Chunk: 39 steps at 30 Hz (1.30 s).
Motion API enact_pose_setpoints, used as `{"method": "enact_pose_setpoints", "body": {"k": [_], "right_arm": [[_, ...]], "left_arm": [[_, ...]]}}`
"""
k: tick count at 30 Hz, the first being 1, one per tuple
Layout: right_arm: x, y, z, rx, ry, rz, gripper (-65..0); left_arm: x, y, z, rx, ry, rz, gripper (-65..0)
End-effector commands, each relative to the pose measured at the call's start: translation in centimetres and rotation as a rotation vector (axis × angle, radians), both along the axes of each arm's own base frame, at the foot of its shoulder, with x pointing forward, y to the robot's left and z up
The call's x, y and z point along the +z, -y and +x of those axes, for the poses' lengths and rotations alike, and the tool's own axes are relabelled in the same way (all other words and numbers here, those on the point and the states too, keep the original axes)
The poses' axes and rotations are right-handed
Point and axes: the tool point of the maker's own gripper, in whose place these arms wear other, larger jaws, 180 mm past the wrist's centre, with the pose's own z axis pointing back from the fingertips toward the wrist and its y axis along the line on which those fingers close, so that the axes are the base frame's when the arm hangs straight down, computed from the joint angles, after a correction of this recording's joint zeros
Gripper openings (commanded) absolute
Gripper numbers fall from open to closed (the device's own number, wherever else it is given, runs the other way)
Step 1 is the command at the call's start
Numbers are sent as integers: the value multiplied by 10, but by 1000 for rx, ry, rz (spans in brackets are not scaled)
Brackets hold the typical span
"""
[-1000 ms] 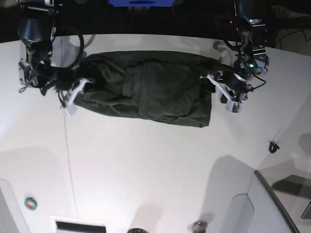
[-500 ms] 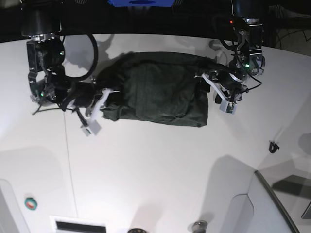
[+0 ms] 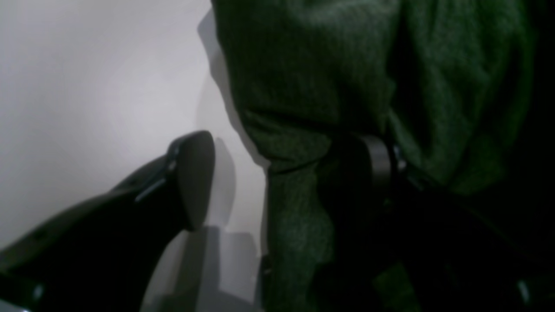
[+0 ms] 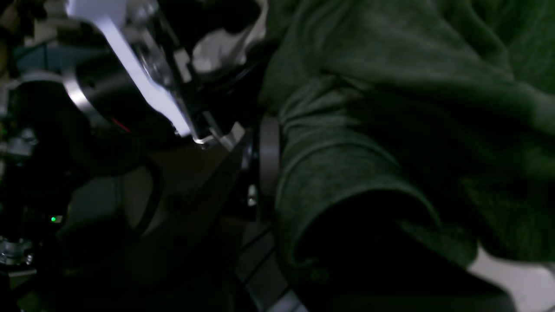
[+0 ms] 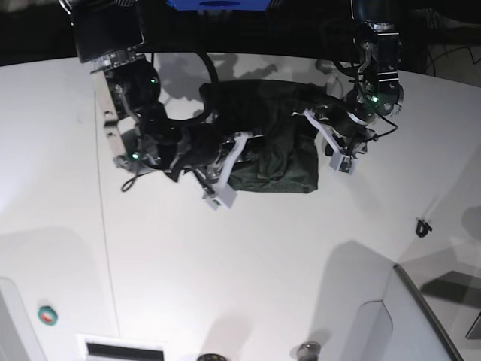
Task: Layout the t-shirt on the table in an organized manner, then fold the t-shirt properly
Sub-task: 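Lift the end with the right gripper and fold it toward the left gripper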
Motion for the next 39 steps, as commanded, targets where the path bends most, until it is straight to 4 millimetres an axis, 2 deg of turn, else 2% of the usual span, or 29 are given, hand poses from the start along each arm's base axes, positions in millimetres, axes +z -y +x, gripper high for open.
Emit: {"method": "enact_pose_setpoints", "body": {"k": [1, 5, 8, 11, 18, 25, 28, 35, 37, 39], "right_arm": [[12, -10, 11, -1, 33, 34, -642], [-3, -19, 10, 7, 13, 28, -642], [-7, -19, 16, -14, 17, 28, -642], [-2, -25, 23, -14, 28, 38, -642], [6, -39, 24, -10, 34, 67, -642], [-14, -36, 26, -34, -6, 50, -642], [-14, -42, 26, -31, 21, 55, -642], [-12, -56, 19, 3, 51, 60, -641], [-12, -56, 20, -1, 51, 60, -615], [-12, -55, 21, -4, 51, 60, -539]], "left_arm": [[10, 2, 9, 0, 44, -16, -216], [10, 2, 9, 0, 44, -16, -216], [8, 2, 7, 1, 36, -16, -216], [6, 2, 3, 1, 27, -16, -216], [6, 3, 2, 0, 27, -17, -216], [6, 7, 2, -9, 26, -21, -216], [5, 19, 0, -47, 22, -26, -216], [5, 18, 0, -43, 22, -25, -216], [5, 16, 0, -44, 22, -21, -216], [5, 14, 0, -43, 22, -17, -216]]}}
